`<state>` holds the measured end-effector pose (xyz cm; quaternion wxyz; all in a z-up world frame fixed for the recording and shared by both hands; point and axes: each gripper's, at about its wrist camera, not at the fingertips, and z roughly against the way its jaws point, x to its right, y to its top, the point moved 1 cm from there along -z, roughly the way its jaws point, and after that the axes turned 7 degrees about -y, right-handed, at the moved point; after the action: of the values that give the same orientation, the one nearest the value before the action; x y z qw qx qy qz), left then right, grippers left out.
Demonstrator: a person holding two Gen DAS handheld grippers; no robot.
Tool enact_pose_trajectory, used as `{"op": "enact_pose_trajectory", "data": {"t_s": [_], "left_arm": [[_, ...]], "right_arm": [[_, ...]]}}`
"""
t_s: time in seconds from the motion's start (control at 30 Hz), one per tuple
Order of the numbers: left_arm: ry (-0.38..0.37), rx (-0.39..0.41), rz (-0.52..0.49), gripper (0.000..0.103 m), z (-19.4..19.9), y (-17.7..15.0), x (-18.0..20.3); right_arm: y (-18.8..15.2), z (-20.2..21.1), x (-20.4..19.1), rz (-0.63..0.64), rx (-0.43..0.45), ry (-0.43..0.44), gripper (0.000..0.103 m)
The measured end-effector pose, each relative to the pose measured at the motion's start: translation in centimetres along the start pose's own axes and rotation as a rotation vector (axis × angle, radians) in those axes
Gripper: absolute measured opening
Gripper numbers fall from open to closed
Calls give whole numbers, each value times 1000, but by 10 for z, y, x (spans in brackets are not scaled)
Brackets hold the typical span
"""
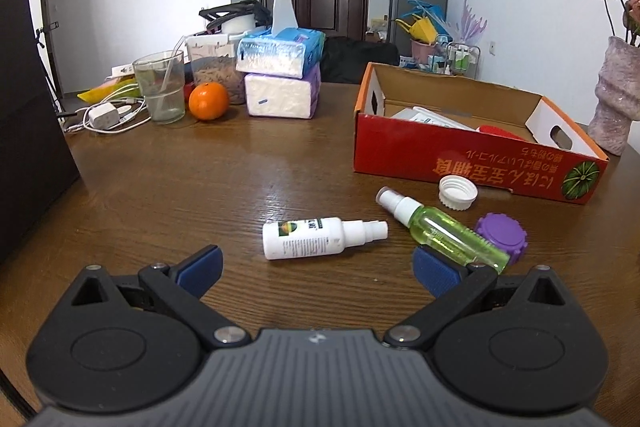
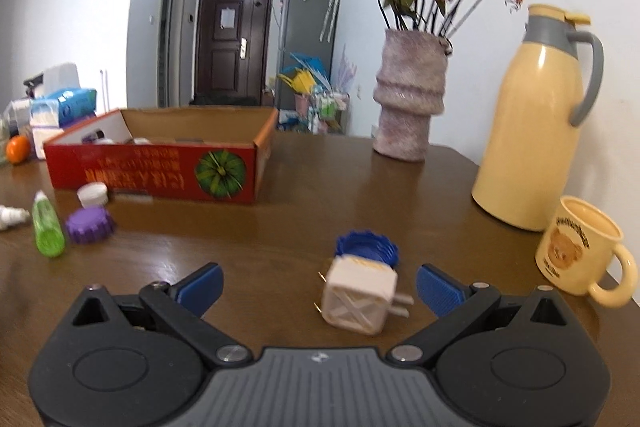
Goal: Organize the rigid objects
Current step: 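Withdraw both tools from the box back toward the remaining items, then grasp the white plug adapter with the right tool while the left tool grasps the white spray bottle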
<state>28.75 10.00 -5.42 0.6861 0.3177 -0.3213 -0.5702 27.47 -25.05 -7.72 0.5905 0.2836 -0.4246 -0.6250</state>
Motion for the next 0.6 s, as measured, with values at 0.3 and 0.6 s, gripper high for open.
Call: {"op": "enact_pose_trajectory", "data": {"t_s": [0.3,0.6], "left_arm": [[9,-12,35,103,-10,-1,-8],[16,-28,56,103,-23,-2,-11]], "right_arm": [[-6,-30,16,-93,-98,-60,103],[-4,-62,16,-206,-179,-108,63]]}}
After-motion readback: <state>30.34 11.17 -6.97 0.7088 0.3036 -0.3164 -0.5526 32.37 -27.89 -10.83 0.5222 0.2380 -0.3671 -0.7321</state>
